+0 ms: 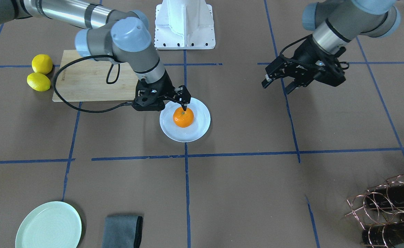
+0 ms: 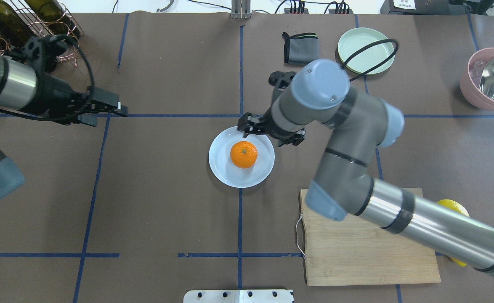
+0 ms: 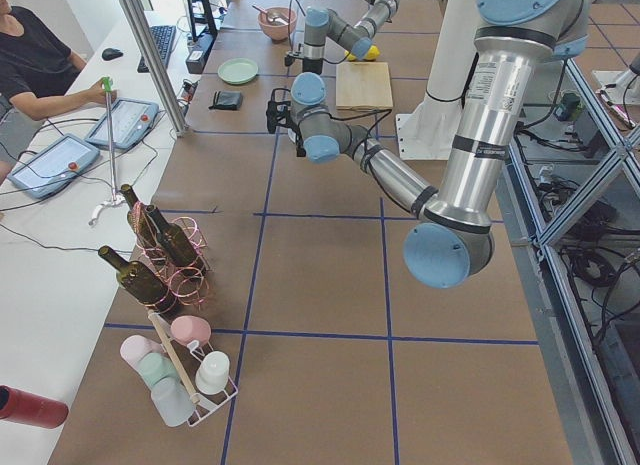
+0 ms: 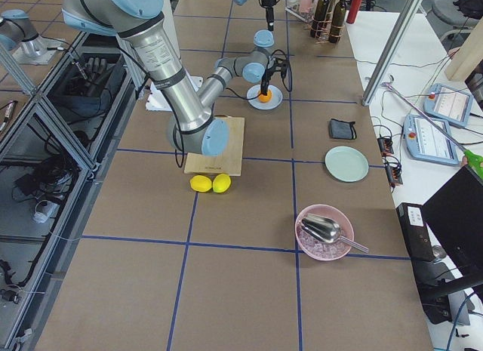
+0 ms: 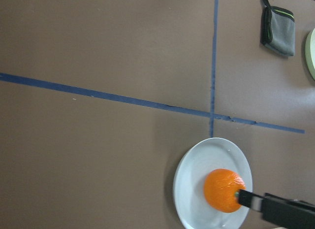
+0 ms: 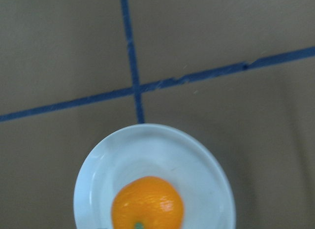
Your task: Pick orange to plate
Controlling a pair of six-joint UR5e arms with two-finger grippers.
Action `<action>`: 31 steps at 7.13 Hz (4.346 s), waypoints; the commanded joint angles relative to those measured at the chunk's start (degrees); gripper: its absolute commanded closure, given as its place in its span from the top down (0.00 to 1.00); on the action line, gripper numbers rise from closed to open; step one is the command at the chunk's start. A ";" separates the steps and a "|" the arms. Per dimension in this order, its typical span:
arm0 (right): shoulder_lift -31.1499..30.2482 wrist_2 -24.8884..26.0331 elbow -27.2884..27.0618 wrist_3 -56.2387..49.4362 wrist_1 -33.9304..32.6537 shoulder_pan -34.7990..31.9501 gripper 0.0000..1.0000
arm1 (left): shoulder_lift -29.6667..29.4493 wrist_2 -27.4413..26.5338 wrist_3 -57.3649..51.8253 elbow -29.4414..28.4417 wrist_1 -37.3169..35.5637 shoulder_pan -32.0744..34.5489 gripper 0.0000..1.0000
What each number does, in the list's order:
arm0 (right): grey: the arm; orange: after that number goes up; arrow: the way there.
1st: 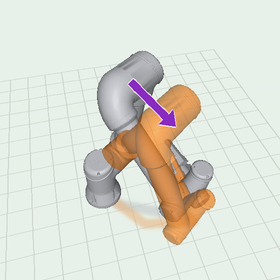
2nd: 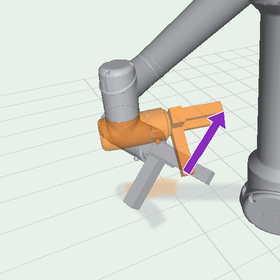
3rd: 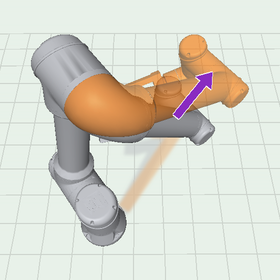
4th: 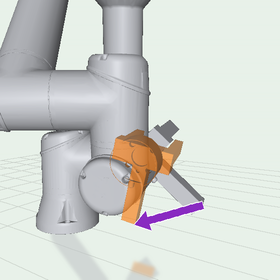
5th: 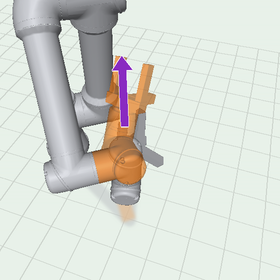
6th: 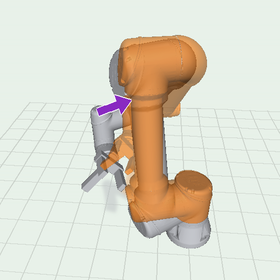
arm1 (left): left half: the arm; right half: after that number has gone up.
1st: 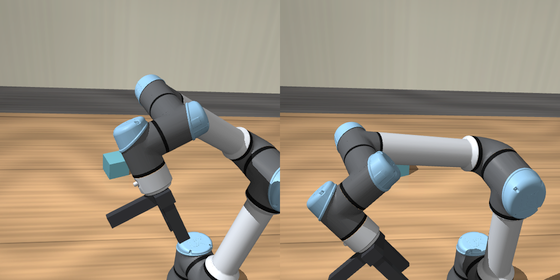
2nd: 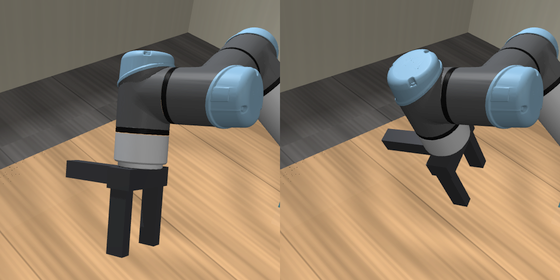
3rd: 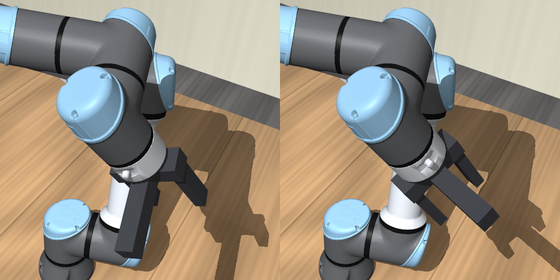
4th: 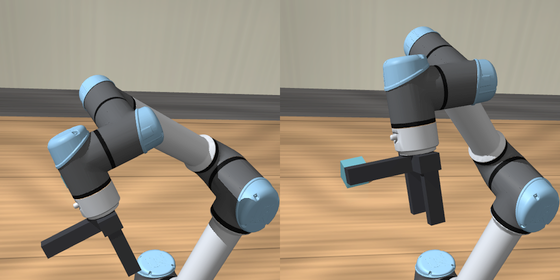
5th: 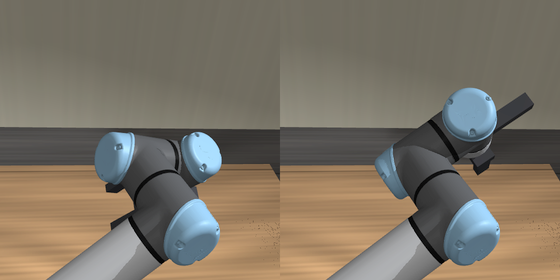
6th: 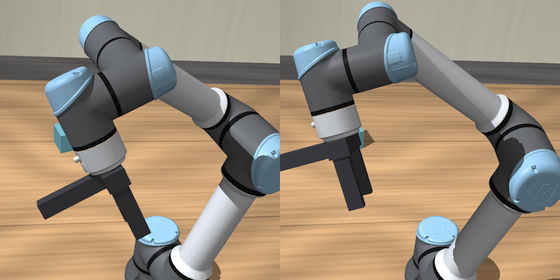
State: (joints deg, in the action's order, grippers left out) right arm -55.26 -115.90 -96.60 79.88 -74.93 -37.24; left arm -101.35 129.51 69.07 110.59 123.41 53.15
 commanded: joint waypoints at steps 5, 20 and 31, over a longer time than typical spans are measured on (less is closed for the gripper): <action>-26.82 -19.28 -1.50 -76.27 -17.88 -44.61 1.00 | 8.71 1.53 -73.08 -9.73 -22.83 33.01 1.00; -30.52 -16.64 2.74 -94.12 -21.75 -53.03 1.00 | 10.73 7.51 -79.62 -10.92 -41.50 36.94 1.00; -30.69 -16.64 2.47 -92.54 -21.75 -51.80 1.00 | 10.73 7.60 -79.71 -11.54 -41.05 36.59 1.00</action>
State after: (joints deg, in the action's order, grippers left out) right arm -86.00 -132.54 -94.12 -12.73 -96.68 -89.03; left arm -90.61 137.11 -10.70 99.12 82.35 89.74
